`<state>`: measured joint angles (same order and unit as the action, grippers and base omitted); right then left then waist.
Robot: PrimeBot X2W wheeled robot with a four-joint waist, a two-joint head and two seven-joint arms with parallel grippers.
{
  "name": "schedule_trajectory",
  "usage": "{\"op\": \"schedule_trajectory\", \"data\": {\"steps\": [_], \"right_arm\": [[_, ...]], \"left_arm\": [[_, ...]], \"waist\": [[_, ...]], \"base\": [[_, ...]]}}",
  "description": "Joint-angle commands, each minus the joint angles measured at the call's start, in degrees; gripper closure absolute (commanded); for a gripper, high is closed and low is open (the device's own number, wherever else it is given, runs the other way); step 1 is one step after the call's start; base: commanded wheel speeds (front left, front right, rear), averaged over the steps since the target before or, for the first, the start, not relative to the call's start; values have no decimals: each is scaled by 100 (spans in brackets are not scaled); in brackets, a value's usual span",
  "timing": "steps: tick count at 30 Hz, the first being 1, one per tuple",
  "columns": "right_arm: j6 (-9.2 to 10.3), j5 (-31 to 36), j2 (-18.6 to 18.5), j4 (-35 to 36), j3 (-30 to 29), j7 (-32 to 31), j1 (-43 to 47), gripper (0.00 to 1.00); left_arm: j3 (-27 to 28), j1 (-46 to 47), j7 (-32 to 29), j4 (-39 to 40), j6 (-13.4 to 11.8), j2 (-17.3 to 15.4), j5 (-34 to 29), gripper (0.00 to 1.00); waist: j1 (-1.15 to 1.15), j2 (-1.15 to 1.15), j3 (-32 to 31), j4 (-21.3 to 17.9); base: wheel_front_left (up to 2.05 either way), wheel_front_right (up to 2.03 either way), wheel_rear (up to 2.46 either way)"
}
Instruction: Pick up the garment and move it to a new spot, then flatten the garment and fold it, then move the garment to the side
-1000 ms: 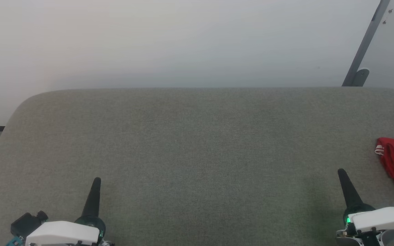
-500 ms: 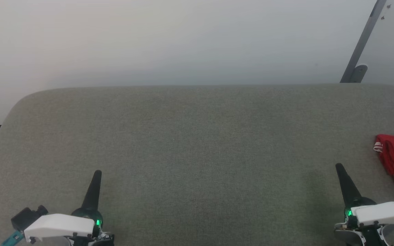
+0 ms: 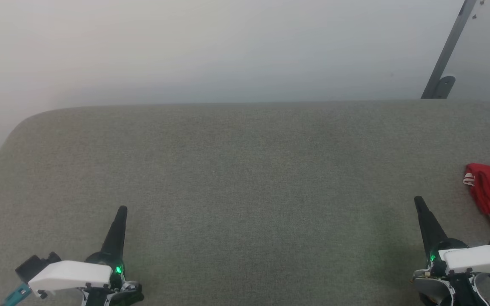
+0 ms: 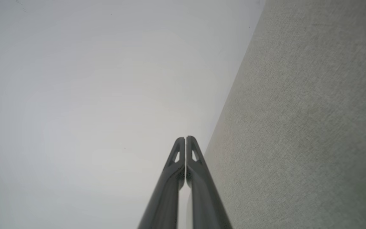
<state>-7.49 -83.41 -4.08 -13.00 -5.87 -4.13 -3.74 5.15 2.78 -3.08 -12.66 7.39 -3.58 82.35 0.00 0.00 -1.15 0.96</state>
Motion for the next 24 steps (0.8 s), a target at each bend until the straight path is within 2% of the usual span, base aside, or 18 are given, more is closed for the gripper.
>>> {"op": "schedule_trajectory", "data": {"steps": [1, 24], "right_arm": [[-1, -121, 16, 6, -21, -59, -82, 100], [0, -845, 133, -108, -75, -249, -269, 100]], "left_arm": [[30, 155, -46, -1, 14, -13, 149, 100], [83, 371, -295, -135, 18, 21, 985, 100]], "waist": [[0, 0, 9, -7], [0, 0, 120, -87]], "base": [[0, 0, 0], [0, 0, 0]]}}
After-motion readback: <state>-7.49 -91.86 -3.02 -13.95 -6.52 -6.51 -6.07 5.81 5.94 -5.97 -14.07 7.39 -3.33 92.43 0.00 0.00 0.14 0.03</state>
